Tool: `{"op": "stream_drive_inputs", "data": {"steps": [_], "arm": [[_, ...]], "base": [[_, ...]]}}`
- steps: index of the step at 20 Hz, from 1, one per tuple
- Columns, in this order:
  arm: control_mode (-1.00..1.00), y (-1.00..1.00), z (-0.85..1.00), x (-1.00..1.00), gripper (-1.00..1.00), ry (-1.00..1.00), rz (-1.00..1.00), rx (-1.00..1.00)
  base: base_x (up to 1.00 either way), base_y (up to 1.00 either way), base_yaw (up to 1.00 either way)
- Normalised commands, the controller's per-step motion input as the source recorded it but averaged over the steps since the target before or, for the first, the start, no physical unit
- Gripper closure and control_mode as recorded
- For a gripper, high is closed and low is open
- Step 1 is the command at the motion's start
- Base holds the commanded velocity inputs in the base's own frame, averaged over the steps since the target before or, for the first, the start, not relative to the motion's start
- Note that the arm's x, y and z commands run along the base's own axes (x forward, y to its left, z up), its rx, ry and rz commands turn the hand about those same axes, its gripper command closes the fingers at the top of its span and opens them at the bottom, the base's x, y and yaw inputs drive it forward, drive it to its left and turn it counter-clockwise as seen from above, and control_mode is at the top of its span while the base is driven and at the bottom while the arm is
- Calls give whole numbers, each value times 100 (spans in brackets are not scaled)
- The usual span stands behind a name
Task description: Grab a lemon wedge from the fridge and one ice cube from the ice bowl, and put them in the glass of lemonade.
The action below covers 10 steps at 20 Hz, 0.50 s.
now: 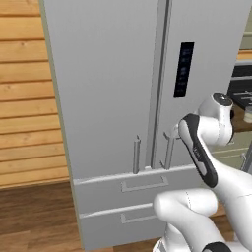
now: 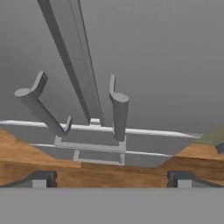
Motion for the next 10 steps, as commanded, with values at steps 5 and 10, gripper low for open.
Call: {"op": "stream_drive_inputs", "data": {"steps": [5,10], "arm": [[-100,7,-48,27,-100,1,10,-3],[-100,4,-25,40,-100,0,4,-1]], "base": [[0,0,0],[0,0,0]]}}
